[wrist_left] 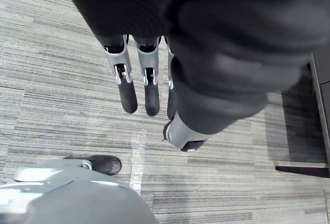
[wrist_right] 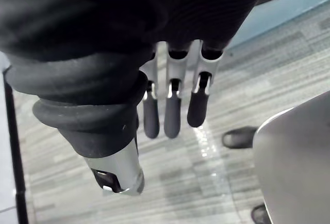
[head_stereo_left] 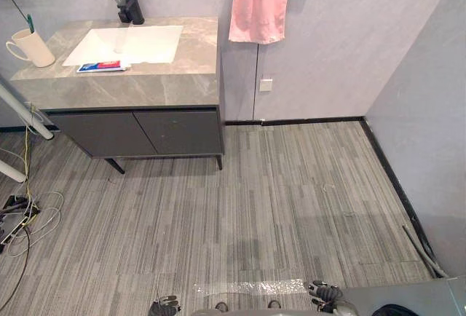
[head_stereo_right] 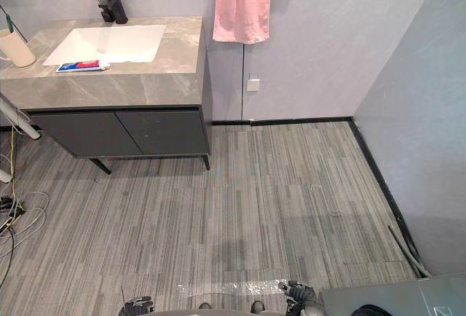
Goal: Organize washtable
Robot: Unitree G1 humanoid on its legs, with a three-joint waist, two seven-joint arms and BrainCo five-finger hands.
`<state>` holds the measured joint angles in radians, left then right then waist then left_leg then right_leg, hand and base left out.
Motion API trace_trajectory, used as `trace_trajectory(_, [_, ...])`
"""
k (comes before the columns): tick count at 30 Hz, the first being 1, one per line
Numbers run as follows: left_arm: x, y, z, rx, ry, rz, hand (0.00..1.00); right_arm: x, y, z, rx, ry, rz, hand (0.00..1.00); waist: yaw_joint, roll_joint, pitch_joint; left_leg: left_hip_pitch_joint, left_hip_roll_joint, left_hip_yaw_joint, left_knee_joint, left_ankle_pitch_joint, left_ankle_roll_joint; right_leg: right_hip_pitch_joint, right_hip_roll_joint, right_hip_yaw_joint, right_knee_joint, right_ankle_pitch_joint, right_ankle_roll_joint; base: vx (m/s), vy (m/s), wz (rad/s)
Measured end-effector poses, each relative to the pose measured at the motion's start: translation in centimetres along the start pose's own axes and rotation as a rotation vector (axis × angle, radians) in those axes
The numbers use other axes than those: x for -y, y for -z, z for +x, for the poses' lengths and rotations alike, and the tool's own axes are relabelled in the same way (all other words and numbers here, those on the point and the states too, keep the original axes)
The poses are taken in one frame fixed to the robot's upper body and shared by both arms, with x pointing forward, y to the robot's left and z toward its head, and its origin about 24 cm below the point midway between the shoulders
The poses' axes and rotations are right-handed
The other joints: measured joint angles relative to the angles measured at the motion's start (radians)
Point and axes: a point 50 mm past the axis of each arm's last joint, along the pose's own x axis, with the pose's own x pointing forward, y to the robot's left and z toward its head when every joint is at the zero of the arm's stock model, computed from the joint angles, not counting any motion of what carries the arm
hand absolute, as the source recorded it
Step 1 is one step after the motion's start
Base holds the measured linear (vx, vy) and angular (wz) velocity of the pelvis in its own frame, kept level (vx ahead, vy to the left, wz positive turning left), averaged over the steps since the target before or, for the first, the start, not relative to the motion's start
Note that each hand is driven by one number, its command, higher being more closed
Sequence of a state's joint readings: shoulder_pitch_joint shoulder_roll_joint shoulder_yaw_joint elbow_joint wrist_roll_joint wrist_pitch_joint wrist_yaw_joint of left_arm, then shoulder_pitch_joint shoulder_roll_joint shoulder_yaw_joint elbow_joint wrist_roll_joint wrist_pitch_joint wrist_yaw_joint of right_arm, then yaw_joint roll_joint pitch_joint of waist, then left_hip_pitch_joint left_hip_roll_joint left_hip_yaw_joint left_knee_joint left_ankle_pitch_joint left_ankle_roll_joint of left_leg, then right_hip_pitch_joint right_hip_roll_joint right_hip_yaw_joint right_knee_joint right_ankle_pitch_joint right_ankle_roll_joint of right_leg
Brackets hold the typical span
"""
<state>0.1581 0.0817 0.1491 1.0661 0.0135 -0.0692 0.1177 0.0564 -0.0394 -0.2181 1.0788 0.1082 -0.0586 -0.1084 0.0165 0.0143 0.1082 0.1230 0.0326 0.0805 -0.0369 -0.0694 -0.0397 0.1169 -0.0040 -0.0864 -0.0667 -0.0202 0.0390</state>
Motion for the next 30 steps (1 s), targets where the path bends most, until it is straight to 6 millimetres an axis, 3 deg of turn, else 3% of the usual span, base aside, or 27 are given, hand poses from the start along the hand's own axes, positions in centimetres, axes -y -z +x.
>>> trace_trajectory(26, [-0.1,-0.4,0.1,0.008,-0.012,0.0,0.0,0.1,0.2,0.0,-0.008,0.012,0.066,0.0,-0.001,-0.006,0.024,0.008,0.004,0.016,-0.01,-0.002,-0.001,0.005,0.004,0.006,-0.026,0.007,-0.011,-0.01,-0.006,0.0])
trace_trajectory(28, [-0.1,-0.5,0.2,0.012,-0.012,0.0,0.0,0.1,0.2,-0.1,-0.008,0.014,0.083,0.0,0.0,-0.007,0.025,-0.02,0.008,0.02,0.037,-0.026,-0.009,0.002,0.005,0.006,-0.021,0.005,-0.013,-0.02,-0.011,0.0])
trace_trajectory(30, [0.0,-1.0,0.3,0.025,-0.011,-0.004,0.0,0.2,0.0,0.0,0.001,0.02,0.122,0.0,0.001,-0.005,0.048,-0.068,0.029,0.038,0.176,-0.088,-0.02,0.0,0.014,0.014,0.01,-0.012,-0.035,-0.04,-0.02,-0.1])
